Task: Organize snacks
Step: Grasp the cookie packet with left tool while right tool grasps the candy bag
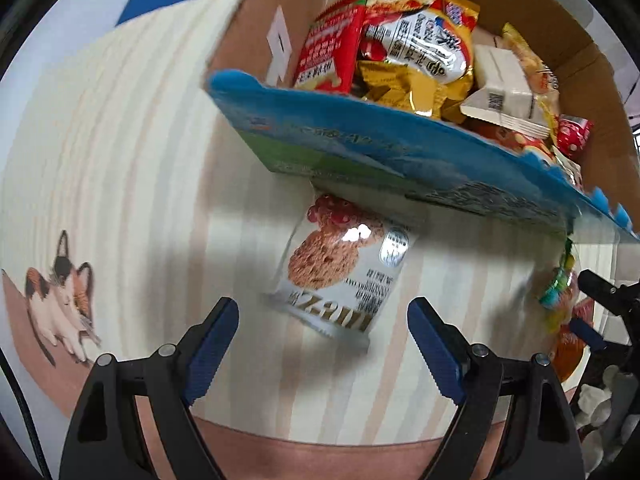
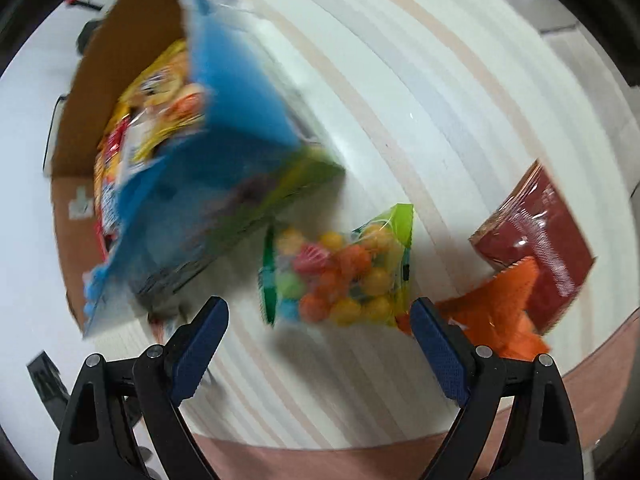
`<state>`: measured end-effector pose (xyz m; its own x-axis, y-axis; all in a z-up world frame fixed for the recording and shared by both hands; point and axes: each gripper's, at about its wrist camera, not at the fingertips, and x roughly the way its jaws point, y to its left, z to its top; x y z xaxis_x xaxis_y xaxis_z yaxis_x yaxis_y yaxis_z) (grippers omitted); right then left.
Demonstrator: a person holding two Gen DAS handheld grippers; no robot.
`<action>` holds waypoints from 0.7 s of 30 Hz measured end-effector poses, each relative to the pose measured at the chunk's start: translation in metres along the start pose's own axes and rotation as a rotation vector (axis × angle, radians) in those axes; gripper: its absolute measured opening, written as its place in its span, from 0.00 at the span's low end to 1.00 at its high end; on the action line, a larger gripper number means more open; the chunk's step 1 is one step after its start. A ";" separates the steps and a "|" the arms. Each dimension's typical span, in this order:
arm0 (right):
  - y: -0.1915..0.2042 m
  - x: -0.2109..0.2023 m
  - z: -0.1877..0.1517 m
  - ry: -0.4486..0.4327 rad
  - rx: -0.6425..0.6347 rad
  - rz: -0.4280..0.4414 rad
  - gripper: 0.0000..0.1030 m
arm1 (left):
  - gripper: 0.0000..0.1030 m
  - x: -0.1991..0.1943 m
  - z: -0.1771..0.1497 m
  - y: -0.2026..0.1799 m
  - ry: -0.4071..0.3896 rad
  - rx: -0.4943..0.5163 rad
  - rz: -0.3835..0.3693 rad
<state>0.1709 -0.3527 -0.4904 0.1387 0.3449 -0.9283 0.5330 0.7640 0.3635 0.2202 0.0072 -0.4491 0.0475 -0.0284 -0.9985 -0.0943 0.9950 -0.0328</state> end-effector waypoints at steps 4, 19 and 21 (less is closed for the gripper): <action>-0.001 0.014 0.005 -0.016 0.016 -0.044 0.92 | 0.84 0.016 0.010 -0.005 0.015 0.018 0.016; 0.028 0.030 -0.008 0.024 -0.148 -0.154 0.73 | 0.71 0.051 0.005 -0.028 0.036 0.150 0.026; 0.032 0.032 -0.013 0.052 -0.182 -0.166 0.71 | 0.71 0.048 -0.004 -0.029 0.031 0.133 0.026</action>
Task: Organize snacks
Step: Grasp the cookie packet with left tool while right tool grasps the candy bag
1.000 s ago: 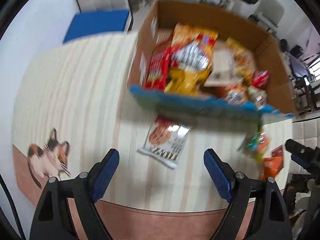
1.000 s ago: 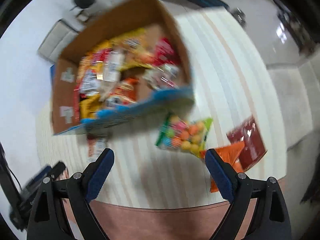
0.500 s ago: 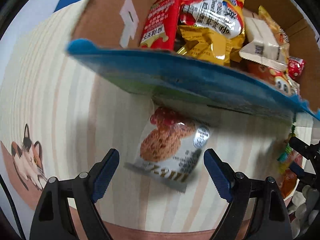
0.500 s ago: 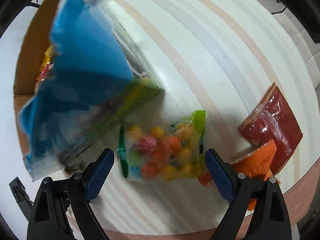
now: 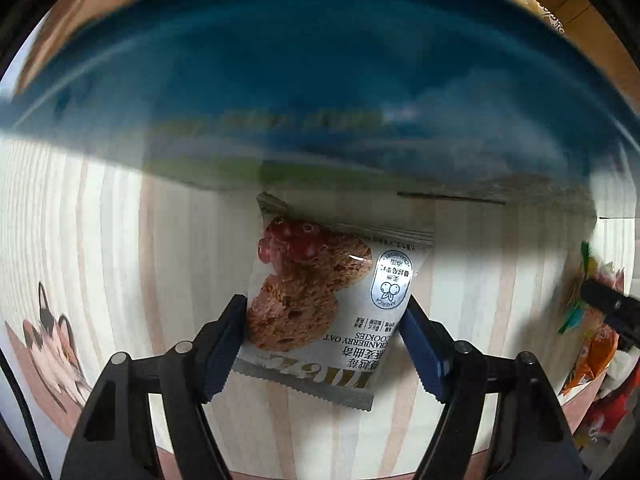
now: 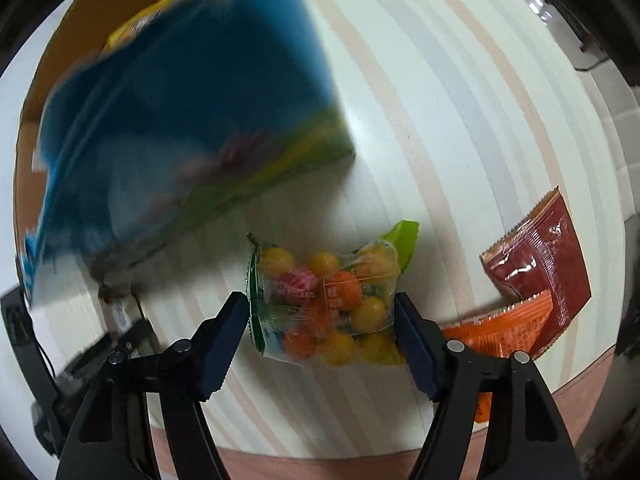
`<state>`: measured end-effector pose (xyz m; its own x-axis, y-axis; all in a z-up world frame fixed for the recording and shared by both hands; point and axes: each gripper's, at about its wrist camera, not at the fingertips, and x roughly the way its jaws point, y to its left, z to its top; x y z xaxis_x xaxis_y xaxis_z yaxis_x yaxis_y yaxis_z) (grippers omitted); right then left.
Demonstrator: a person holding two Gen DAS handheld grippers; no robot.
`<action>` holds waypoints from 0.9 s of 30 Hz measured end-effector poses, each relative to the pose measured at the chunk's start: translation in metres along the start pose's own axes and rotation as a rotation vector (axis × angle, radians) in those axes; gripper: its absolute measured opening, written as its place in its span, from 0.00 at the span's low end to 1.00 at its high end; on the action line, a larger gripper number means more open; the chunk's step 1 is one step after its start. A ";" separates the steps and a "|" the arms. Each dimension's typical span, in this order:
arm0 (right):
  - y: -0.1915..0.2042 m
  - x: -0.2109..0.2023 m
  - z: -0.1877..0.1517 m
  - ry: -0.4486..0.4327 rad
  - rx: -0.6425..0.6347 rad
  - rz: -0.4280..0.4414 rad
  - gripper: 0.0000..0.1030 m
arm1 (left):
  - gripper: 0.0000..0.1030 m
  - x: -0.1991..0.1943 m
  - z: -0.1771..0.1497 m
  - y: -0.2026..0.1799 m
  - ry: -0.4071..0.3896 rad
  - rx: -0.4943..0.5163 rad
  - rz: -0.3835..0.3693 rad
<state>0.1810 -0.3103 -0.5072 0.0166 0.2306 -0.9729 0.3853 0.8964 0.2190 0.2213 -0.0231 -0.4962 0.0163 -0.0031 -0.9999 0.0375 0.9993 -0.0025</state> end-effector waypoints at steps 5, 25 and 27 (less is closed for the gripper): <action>0.015 0.012 -0.017 0.086 -0.147 -0.042 0.71 | 0.71 -0.003 -0.036 -0.003 0.023 -0.024 -0.011; 0.031 0.030 -0.082 0.182 -0.302 -0.124 0.73 | 0.73 0.031 -0.129 -0.059 0.094 -0.010 0.004; 0.042 0.032 -0.080 0.186 -0.299 -0.129 0.73 | 0.73 0.027 -0.116 -0.049 0.097 -0.006 0.004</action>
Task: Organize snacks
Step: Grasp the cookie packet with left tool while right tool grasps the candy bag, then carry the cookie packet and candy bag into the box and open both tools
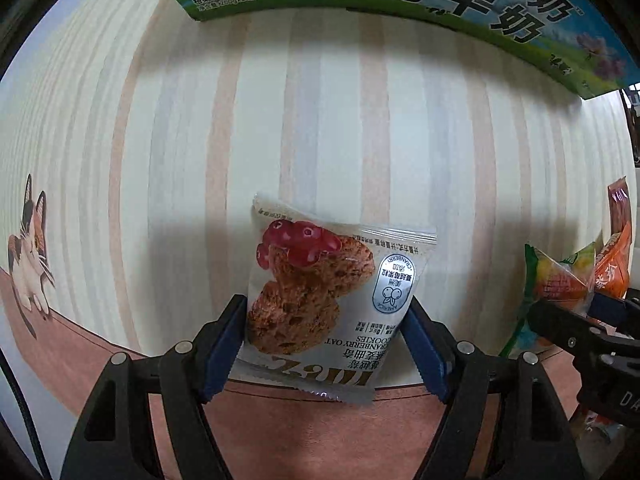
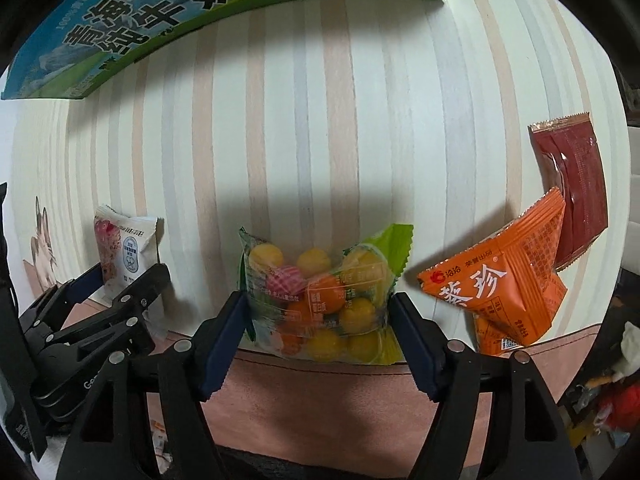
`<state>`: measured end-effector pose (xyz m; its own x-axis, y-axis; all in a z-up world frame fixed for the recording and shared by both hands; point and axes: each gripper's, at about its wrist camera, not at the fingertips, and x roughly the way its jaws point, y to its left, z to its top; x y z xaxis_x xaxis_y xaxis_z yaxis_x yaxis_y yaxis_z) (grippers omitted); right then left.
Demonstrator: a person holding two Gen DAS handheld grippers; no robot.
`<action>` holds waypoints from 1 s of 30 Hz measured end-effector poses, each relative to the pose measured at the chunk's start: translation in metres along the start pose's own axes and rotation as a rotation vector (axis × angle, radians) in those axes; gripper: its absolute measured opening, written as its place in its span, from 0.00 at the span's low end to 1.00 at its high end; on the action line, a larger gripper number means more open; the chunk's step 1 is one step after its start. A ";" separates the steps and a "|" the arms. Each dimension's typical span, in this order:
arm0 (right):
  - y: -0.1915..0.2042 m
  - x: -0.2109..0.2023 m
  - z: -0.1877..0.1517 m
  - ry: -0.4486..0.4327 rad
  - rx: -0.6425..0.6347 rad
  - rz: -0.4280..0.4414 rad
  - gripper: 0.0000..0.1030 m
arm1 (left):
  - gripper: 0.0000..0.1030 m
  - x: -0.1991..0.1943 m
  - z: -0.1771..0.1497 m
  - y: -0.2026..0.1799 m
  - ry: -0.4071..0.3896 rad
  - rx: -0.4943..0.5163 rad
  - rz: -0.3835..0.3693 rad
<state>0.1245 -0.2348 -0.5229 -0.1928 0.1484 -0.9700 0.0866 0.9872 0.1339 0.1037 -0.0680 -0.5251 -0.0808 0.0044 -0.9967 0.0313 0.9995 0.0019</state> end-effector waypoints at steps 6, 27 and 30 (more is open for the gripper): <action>0.010 0.017 -0.001 0.012 0.006 -0.012 0.70 | 0.71 -0.015 0.021 0.024 -0.011 0.006 0.000; 0.015 -0.007 -0.030 -0.087 0.016 0.082 0.58 | 0.71 -0.094 0.009 0.024 -0.126 0.013 -0.046; 0.008 -0.022 -0.031 -0.106 0.019 0.117 0.58 | 0.71 -0.117 0.010 0.024 -0.156 0.019 -0.068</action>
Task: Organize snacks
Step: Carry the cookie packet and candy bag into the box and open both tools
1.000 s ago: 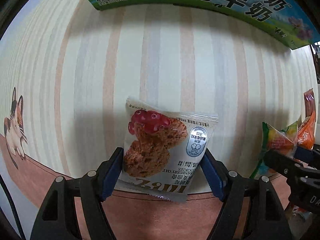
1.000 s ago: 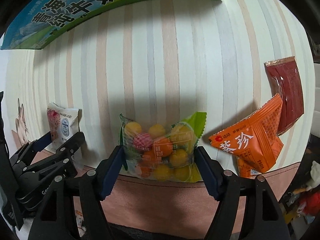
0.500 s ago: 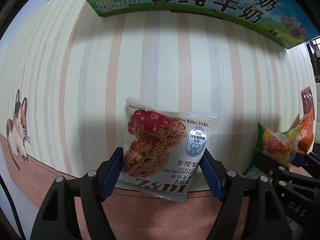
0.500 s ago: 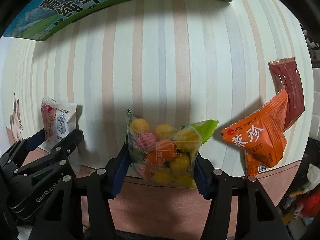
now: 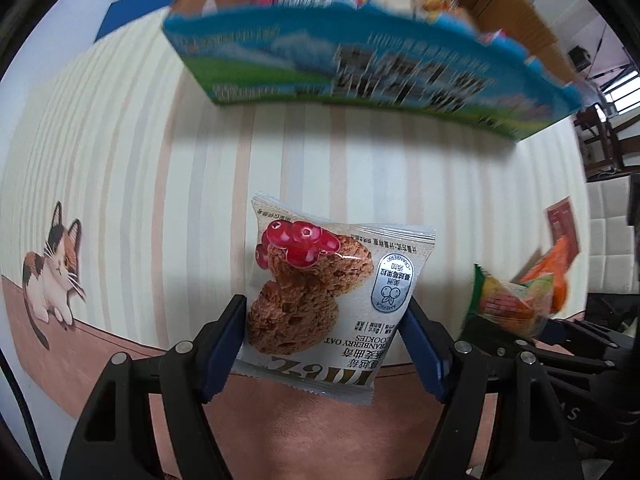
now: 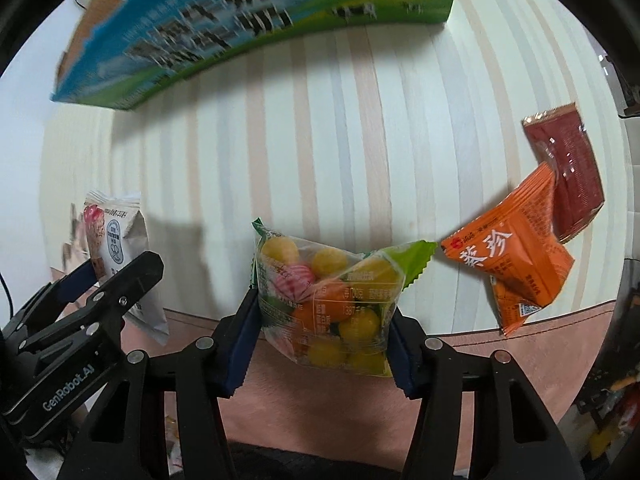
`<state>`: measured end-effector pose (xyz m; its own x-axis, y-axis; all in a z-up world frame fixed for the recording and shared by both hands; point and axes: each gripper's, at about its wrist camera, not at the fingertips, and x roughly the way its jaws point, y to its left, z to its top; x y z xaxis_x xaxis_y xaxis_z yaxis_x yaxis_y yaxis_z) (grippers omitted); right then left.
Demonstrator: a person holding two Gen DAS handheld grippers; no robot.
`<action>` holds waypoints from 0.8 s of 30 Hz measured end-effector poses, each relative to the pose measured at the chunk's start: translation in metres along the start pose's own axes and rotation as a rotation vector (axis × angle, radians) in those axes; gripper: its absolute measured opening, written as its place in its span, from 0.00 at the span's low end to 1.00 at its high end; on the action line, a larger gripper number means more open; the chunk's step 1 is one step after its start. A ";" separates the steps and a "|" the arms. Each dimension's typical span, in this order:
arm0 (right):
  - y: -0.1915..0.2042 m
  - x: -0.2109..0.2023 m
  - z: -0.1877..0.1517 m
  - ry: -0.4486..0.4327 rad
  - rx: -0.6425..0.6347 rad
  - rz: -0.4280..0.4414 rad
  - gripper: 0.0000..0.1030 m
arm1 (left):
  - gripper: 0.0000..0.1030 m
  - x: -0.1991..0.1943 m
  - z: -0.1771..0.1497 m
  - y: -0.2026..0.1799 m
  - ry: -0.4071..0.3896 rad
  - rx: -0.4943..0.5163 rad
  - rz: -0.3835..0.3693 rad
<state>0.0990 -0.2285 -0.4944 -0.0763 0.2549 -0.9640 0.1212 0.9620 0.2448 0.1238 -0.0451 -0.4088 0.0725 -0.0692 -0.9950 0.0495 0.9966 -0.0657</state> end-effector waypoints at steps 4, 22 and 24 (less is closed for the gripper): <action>-0.002 -0.029 0.002 -0.035 0.001 0.050 0.58 | 0.71 -0.034 0.011 -0.002 -0.049 0.002 -0.035; 0.011 -0.182 0.128 -0.282 0.011 0.167 0.58 | 0.71 -0.117 0.161 -0.010 -0.209 0.030 -0.089; 0.014 -0.183 0.152 -0.295 0.024 0.161 0.58 | 0.71 -0.110 0.192 -0.005 -0.196 0.029 -0.067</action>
<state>0.2654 -0.2770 -0.3304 0.2346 0.3603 -0.9029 0.1321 0.9083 0.3968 0.3065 -0.0515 -0.2846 0.2608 -0.1453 -0.9544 0.0889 0.9880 -0.1261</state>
